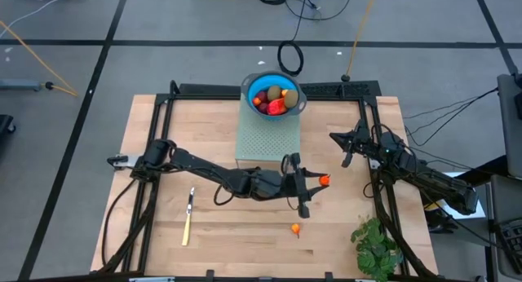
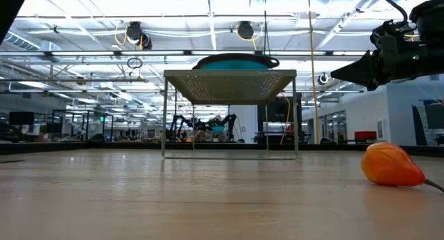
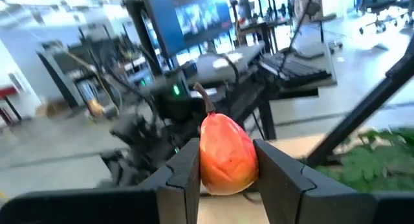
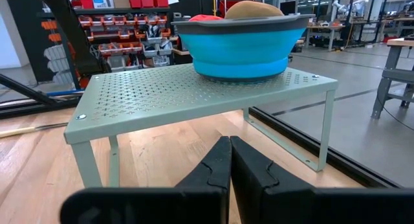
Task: Pick & Place Fruit
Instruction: Put the peach into the blue strainer bowl on the shelf
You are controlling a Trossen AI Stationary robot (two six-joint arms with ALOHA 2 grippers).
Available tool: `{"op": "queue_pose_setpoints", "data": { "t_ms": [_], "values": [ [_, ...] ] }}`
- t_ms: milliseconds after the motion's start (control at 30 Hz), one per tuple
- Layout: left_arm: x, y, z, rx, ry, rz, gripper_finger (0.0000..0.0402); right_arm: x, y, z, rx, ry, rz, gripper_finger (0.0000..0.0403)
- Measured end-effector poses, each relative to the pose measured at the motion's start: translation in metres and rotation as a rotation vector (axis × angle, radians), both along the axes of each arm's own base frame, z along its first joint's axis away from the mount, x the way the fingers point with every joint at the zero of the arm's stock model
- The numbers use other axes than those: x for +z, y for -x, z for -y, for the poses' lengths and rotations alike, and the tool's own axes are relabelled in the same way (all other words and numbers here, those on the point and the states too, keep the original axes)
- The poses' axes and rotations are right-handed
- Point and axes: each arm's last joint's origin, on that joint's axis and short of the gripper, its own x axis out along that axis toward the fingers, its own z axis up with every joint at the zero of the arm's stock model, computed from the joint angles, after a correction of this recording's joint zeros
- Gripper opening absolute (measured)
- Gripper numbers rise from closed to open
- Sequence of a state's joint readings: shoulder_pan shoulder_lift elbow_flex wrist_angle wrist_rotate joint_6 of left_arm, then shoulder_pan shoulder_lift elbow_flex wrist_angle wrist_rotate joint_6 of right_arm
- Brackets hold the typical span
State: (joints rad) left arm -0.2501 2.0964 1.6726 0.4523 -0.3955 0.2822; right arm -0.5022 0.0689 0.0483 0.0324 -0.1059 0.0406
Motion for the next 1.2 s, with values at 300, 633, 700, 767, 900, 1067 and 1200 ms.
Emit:
{"op": "queue_pose_setpoints", "data": {
  "t_ms": [300, 633, 700, 767, 900, 1067, 1200],
  "values": [
    [0.004, 0.001, -0.001, 0.031, -0.02, 0.035, 0.012, 0.0, 0.0, 0.0, 0.0, 0.0, 0.0, 0.0],
    [0.022, 0.004, -0.002, 0.048, 0.035, 0.222, 0.012, 0.0, 0.0, 0.0, -0.001, 0.0, 0.0, 0.0],
    [0.028, 0.005, -0.002, 0.026, 0.048, 0.283, 0.012, 0.0, 0.0, 0.0, 0.0, 0.0, 0.0, 0.0],
    [0.032, 0.006, -0.001, -0.043, 0.048, 0.333, 0.012, 0.0, 0.0, 0.0, 0.0, 0.0, 0.0, 0.0],
    [0.037, 0.008, 0.004, -0.207, 0.065, 0.39, 0.012, 0.0, 0.0, 0.0, 0.0, 0.0, 0.0, 0.0],
    [0.041, 0.01, 0.007, -0.36, 0.114, 0.433, 0.012, 0.0, 0.0, 0.0, -0.001, 0.0, 0.0, 0.0],
    [0.045, 0.012, 0.009, -0.483, 0.126, 0.471, 0.012, 0.0, 0.0, 0.0, 0.0, 0.0, 0.0, 0.0]
  ]
}}
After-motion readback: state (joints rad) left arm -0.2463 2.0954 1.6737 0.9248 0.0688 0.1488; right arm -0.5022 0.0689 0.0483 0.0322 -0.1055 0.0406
